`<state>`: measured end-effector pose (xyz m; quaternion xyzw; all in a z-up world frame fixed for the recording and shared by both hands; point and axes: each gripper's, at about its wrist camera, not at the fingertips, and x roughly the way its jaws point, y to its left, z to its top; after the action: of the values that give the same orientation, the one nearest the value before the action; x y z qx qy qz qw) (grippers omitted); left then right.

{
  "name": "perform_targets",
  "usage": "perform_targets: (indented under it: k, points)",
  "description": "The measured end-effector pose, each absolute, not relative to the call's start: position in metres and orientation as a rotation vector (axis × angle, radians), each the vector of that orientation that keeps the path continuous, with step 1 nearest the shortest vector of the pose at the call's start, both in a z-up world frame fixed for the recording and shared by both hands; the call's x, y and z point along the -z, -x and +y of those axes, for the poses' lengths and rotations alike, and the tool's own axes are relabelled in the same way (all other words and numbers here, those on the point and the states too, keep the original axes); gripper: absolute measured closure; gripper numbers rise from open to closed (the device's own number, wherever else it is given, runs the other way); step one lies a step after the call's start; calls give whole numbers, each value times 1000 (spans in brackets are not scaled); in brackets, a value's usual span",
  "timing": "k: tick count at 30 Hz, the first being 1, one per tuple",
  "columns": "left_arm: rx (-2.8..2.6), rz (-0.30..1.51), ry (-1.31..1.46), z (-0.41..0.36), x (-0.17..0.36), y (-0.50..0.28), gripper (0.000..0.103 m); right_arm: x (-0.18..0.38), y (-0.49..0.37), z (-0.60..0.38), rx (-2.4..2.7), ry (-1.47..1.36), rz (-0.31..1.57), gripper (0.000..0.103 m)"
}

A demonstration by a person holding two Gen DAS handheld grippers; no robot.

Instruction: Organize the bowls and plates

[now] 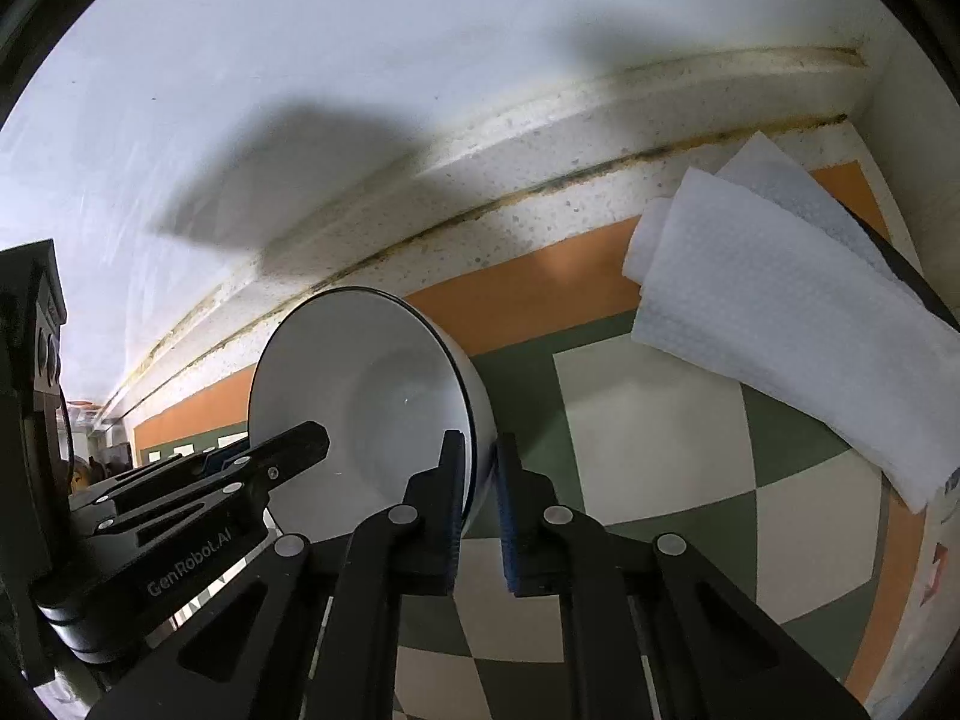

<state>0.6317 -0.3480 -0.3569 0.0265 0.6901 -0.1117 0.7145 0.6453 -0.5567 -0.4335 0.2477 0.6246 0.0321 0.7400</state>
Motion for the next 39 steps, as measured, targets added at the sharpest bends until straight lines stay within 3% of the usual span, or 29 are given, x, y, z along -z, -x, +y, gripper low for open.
perform_targets:
  k: [10,26,39]
  points:
    - [272,1467,-58,-327,325,-598,88,403,-621,-542,-85,-522,1335,92]
    - [376,1357,-70,-292,241,-490,88,318,-494,-507,-81,-496,1226,92]
    - [390,1388,-71,-254,248,-407,88,306,-393,-465,-108,-488,1230,92]
